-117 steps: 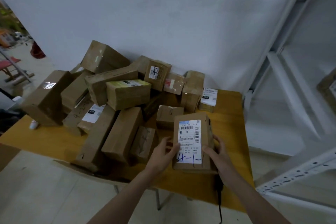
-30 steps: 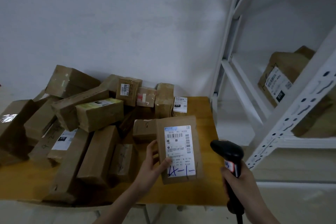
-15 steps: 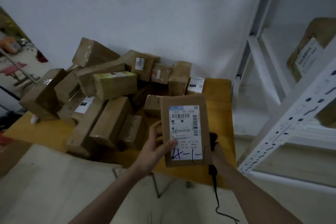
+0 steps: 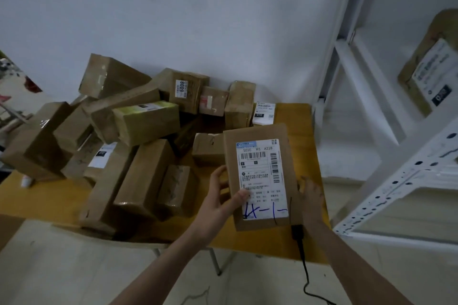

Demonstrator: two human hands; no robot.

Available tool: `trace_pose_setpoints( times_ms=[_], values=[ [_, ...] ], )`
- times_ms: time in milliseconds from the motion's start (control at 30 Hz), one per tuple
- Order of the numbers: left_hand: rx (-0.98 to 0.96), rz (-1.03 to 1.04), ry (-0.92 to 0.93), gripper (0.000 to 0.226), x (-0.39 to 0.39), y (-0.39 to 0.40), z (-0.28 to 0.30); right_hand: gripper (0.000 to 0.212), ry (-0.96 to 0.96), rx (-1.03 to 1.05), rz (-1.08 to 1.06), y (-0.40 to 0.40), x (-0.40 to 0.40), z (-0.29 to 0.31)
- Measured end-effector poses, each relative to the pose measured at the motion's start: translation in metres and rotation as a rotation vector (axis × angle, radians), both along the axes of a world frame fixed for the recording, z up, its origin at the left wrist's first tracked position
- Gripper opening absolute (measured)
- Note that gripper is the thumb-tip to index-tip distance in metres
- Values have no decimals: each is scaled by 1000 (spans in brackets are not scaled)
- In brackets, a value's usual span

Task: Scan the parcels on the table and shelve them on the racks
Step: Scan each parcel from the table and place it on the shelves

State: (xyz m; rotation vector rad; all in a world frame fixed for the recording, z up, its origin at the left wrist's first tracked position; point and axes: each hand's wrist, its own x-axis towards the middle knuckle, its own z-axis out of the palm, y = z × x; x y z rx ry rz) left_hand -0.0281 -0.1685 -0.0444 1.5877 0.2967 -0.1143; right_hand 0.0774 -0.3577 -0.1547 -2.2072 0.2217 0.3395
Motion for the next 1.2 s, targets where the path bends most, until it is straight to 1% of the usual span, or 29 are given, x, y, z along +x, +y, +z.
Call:
trace_pose_setpoints(
  times_ms=[33, 67, 100, 133, 167, 233, 300, 400, 533, 633, 700, 833, 933, 1000, 1067, 1133, 1200],
  values=[
    [-10, -14, 2, 81, 1, -1, 5, 46, -73, 191, 13, -7, -10, 23],
    [-14, -36, 4, 81, 0, -2, 11, 50, -62, 444, 11, -13, -21, 50],
    [-17, -60, 10, 84, -1, -5, 17, 57, 16, 679, 45, -21, -34, 77],
    [-29, -86, 22, 87, -4, -9, 25, 68, 78, 841, 103, -29, -48, 102],
    [-46, -112, 37, 86, -8, -13, 33, 80, 89, 909, 174, -38, -61, 120],
    [-88, -158, 65, 77, -15, -26, 50, 95, 1, 885, 274, -54, -84, 145],
    [-122, -206, 94, 76, -24, -41, 65, 100, -75, 865, 254, -74, -105, 159],
    [-139, -286, 108, 80, -34, -71, 78, 92, -129, 858, 189, -111, -133, 171],
    [-85, -378, 59, 80, -45, -127, 85, 82, -177, 844, 154, -168, -159, 182],
    [-100, -418, 20, 70, -50, -179, 88, 83, -209, 819, 109, -218, -170, 189],
    [-118, -426, 21, 69, -52, -217, 90, 85, -216, 802, 101, -254, -170, 192],
    [-103, -384, -22, 58, -48, -299, 99, 88, -209, 808, 63, -330, -161, 201],
    [-49, -428, -66, 65, -35, -357, 100, 89, -222, 775, 51, -382, -152, 207],
    [-30, -425, -72, 67, -25, -390, 98, 80, -228, 762, 42, -413, -145, 210],
    [-22, -421, -66, 61, -14, -420, 99, 70, -222, 767, 21, -440, -137, 215],
    [-20, -419, -69, 52, 0, -447, 101, 66, -225, 764, -1, -463, -127, 220],
    [-29, -426, -73, 51, 17, -468, 105, 65, -233, 750, -23, -482, -115, 227]
  ],
)
